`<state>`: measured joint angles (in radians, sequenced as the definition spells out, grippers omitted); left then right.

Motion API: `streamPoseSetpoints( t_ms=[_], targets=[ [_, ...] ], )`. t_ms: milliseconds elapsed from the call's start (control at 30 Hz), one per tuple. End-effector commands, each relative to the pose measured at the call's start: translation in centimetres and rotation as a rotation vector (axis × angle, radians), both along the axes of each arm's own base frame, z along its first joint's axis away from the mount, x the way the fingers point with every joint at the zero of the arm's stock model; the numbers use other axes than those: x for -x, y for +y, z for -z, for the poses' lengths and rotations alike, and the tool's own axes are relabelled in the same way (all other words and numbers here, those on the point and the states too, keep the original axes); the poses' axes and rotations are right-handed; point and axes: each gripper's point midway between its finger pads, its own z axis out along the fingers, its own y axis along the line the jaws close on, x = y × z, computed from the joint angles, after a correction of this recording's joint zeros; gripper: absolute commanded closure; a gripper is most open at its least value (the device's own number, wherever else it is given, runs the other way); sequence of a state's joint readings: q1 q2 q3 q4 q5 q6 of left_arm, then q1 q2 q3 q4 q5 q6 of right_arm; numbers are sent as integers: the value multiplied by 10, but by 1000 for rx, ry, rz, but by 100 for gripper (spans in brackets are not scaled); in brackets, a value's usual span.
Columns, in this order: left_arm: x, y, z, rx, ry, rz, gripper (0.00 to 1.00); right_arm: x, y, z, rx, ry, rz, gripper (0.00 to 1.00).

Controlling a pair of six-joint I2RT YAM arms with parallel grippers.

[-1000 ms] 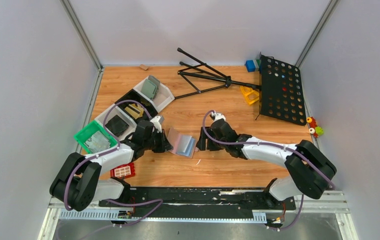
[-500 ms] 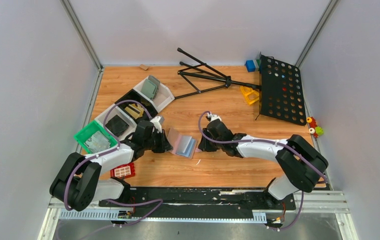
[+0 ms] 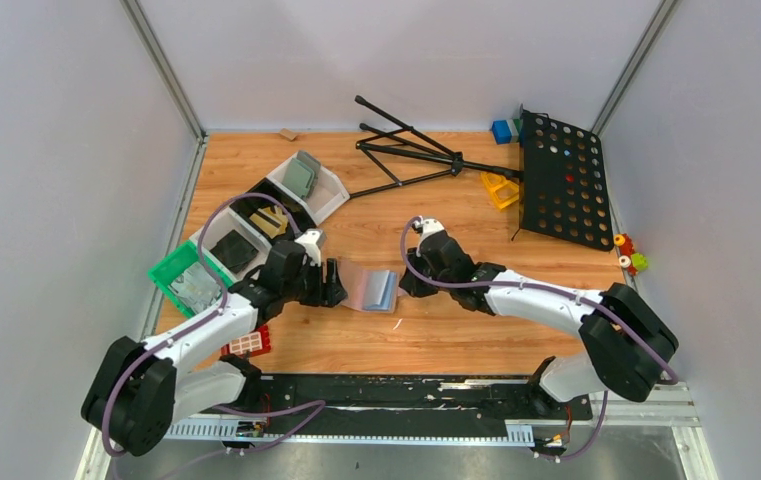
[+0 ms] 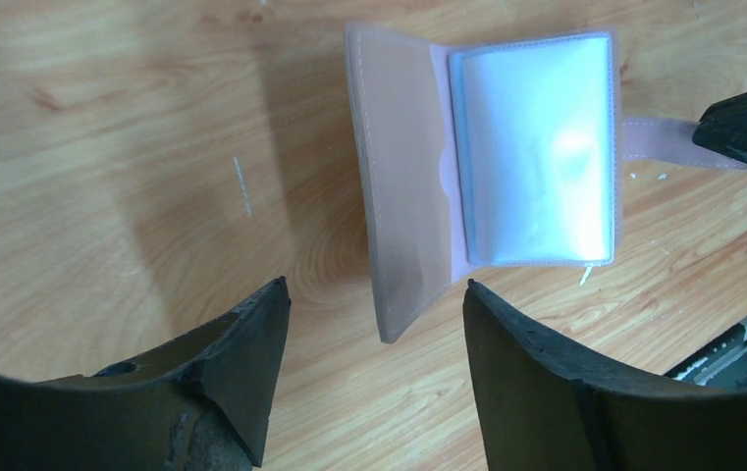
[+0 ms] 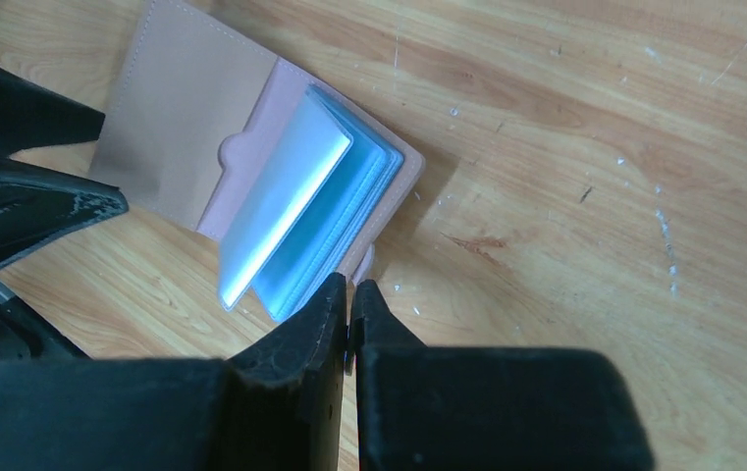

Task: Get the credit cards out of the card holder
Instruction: Open the card holder at the center of the board.

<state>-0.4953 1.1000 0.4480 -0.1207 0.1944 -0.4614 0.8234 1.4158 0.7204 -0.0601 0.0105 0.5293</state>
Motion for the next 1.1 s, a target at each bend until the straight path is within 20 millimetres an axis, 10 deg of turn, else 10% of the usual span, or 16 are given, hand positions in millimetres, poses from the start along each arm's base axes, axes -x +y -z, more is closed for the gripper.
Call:
streamPoseSetpoints(
  t_ms=[0, 500, 1067],
  targets=[
    [-12, 8, -27, -51, -88, -12, 26, -22, 7, -41, 14, -143, -69, 100],
    [-10, -16, -91, 5, -175, 21, 12, -20, 15, -58, -135, -265, -200, 100],
    [-14, -76, -37, -9, -21, 151, 12, -12, 9, -51, -199, -277, -207, 100]
  ],
)
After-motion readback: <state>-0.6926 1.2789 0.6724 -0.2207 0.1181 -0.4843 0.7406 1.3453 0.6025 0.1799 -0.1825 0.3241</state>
